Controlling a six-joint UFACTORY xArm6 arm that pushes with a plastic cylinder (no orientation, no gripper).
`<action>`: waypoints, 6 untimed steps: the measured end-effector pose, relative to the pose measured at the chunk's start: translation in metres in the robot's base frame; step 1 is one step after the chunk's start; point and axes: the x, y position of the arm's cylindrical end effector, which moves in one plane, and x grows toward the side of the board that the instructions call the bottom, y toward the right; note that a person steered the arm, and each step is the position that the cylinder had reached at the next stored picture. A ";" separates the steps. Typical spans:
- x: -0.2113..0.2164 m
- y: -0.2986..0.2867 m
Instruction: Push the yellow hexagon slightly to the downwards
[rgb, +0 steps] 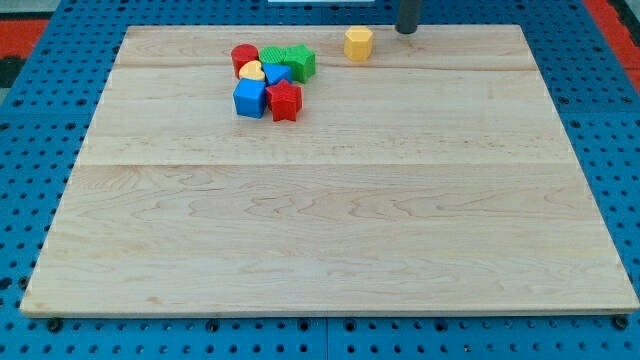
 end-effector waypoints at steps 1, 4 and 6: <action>0.009 -0.047; 0.081 -0.058; 0.097 -0.044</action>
